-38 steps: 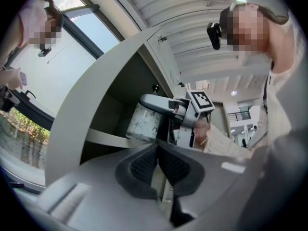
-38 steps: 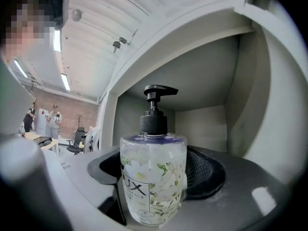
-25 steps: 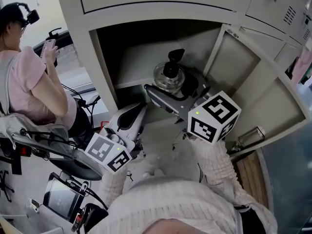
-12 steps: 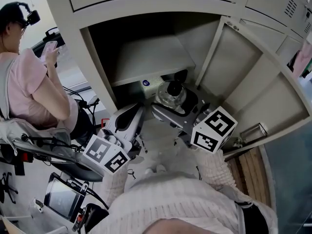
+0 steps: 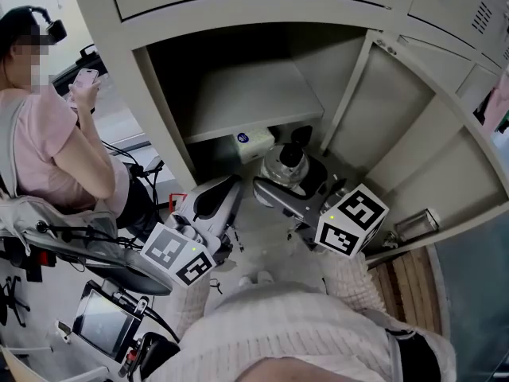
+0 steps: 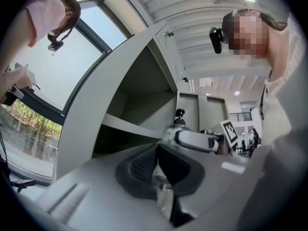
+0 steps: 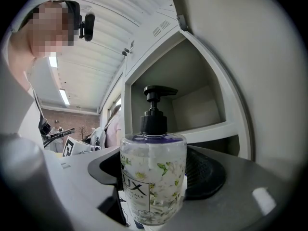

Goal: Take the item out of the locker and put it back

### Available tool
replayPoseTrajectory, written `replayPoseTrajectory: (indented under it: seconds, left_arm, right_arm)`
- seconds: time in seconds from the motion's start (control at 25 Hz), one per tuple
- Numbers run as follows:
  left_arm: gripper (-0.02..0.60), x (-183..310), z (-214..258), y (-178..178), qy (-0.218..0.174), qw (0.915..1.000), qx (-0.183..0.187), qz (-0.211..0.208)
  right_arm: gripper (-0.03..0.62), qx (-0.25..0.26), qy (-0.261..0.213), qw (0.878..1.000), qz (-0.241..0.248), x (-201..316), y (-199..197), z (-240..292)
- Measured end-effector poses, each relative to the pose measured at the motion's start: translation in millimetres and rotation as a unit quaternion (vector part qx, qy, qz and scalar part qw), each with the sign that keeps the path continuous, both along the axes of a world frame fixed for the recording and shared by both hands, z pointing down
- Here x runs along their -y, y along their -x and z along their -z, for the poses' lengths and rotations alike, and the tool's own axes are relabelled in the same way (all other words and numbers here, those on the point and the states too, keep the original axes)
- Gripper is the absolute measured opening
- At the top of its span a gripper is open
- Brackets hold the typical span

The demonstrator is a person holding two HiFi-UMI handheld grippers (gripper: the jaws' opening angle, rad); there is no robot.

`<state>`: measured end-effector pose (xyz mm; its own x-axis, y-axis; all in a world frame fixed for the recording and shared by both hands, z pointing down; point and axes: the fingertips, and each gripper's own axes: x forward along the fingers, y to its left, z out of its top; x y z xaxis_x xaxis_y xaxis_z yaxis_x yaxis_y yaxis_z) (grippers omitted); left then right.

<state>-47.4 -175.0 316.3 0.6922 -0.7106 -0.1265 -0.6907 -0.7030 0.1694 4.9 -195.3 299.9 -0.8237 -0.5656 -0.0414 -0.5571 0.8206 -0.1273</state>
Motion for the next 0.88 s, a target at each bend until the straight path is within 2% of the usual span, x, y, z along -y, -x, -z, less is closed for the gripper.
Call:
replayPoseTrajectory:
  seconds: [0.64,0.88]
  left_arm:
    - [0.008,1.8,3.8,-4.7,-0.008,1.0,-0.002,0.004]
    - [0.008,0.7,-0.8,-8.4,0.002,1.0,0.004,-0.002]
  right_arm:
    - [0.365,-0.004,-0.006,1.0,0.011,0.9,-0.6,6.5]
    - [0.365,-0.004,-0.005,1.0,0.005,1.7,-3.6,8.3]
